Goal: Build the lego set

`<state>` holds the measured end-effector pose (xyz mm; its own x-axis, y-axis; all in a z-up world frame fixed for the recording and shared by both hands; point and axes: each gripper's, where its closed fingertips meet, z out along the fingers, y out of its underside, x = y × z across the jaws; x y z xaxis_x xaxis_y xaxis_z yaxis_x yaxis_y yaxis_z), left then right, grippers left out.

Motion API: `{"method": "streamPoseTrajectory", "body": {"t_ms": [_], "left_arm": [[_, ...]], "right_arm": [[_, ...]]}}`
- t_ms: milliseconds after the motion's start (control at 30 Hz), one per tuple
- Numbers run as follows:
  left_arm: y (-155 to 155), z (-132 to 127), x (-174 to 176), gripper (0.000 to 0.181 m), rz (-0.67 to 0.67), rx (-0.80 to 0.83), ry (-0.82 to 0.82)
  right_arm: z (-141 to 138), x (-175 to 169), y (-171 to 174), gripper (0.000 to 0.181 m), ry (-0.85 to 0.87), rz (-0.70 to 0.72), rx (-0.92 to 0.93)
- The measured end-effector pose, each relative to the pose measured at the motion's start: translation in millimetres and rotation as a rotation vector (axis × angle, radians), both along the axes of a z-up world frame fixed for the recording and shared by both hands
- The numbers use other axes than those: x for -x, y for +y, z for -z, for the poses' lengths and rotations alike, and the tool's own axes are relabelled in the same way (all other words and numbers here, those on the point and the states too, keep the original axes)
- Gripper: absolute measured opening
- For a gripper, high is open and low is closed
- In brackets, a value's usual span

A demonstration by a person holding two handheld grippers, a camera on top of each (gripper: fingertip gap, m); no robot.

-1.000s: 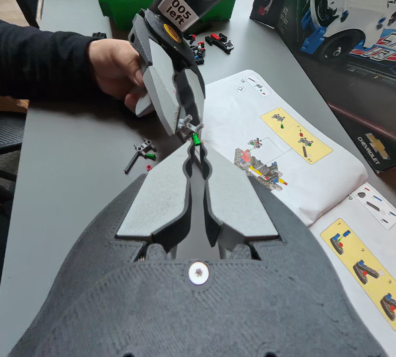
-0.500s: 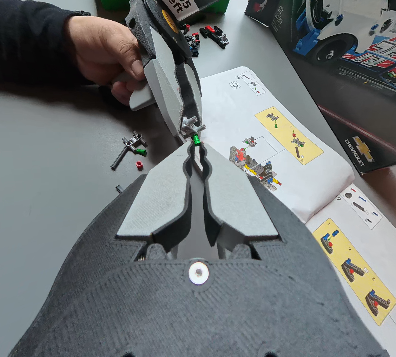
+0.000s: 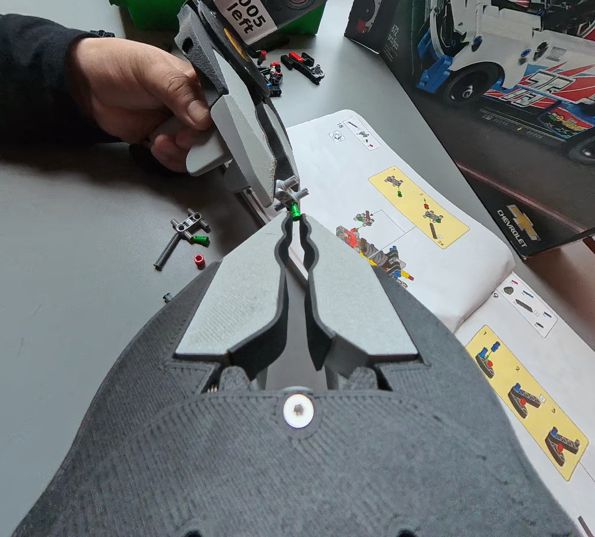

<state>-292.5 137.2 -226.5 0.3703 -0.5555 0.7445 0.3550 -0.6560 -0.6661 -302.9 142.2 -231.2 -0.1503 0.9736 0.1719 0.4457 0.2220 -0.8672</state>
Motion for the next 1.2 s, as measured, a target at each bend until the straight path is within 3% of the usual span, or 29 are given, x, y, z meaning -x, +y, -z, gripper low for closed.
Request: {"method": "streamPoseTrajectory", "body": {"t_ms": [100, 200, 267, 567, 733, 900, 967, 1033, 1133, 1200], "left_arm": [[-0.4, 1.5, -0.1, 0.022, 0.002, 0.013, 0.0], [-3.2, 18.2, -22.8, 0.022, 0.062, 0.031, 0.14], [-2.0, 16.1, -34.4, 0.022, 0.072, 0.013, 0.137], [-3.0, 15.4, -18.4, 0.022, 0.062, 0.021, 0.127], [-2.2, 15.6, -12.7, 0.022, 0.048, 0.026, 0.126], [-2.6, 14.6, -10.3, 0.022, 0.044, 0.017, 0.136], [-0.7, 14.3, -3.9, 0.022, 0.021, -0.007, 0.177], [2.0, 18.5, 4.2, 0.022, -0.01, -0.04, 0.28], [5.8, 29.5, 15.8, 0.022, -0.059, -0.079, 0.478], [7.7, 30.1, 18.6, 0.022, -0.076, -0.108, 0.532]], "right_arm": [[-2.0, 0.4, -1.3, 0.001, 0.016, -0.008, -0.019], [-19.5, 5.7, -32.5, 0.0, 0.109, -0.148, 0.054], [-16.5, 9.9, -23.2, 0.0, 0.075, -0.083, -0.056], [-30.1, -5.3, -11.6, 0.0, 0.126, -0.085, 0.157], [-13.9, 0.0, -25.6, 0.0, 0.086, -0.1, 0.121], [-20.2, 0.0, -24.1, 0.0, 0.129, -0.067, 0.032], [-33.7, -4.9, -9.8, 0.0, 0.191, -0.013, -0.034], [-63.2, -19.2, 28.7, 0.0, 0.29, 0.129, -0.081], [-108.1, -64.8, 96.5, 0.0, 0.436, 0.331, -0.016], [-123.8, -94.8, 124.2, 0.0, 0.52, 0.378, 0.053]]}}
